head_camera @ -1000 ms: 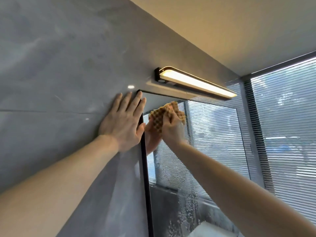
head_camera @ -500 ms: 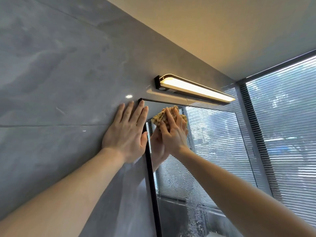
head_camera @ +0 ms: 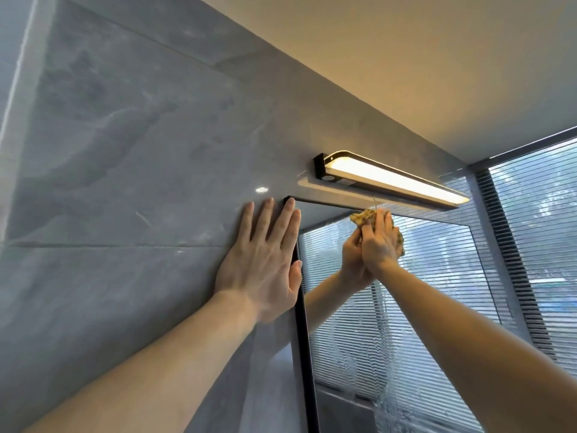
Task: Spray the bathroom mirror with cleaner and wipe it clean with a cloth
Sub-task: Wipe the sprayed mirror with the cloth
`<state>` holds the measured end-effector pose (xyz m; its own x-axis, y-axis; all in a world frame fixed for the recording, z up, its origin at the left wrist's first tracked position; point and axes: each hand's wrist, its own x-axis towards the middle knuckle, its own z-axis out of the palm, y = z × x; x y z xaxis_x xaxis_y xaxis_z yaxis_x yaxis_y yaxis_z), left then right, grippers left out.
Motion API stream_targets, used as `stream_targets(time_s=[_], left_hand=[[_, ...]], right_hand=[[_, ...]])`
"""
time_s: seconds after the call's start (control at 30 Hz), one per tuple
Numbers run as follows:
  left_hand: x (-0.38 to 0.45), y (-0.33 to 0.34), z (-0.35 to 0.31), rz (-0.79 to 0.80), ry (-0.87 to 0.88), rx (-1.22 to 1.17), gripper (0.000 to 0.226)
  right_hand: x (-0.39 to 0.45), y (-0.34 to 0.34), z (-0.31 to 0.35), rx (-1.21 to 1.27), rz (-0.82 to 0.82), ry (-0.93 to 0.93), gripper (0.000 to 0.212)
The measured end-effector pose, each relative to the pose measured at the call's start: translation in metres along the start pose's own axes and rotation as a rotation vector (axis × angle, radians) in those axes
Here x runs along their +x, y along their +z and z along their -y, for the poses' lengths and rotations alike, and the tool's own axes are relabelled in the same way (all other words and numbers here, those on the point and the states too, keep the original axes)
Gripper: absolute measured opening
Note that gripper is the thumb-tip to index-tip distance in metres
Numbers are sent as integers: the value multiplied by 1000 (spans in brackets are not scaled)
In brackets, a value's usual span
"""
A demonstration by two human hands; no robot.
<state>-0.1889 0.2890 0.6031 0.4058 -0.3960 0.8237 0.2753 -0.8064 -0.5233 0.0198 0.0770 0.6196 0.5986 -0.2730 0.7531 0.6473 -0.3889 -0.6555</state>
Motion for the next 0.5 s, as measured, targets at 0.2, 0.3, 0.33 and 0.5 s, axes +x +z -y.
stream_targets(time_s=[0.2,0.3,0.33,0.5], left_hand=[[0,-3,-1,9,-28,59,84],[-2,-6,-3,-3,-58,72,86],[-2,-7,-3,0,-58,72,85],[-2,-5,0,12,-35,53,85]], right_hand=[[-53,4,35,33,53,-228,77],[-88,15,55,29,117,-419,70],[-97,18,59,21,138,-465,67],[-102,23,49,13,47,-635,61]])
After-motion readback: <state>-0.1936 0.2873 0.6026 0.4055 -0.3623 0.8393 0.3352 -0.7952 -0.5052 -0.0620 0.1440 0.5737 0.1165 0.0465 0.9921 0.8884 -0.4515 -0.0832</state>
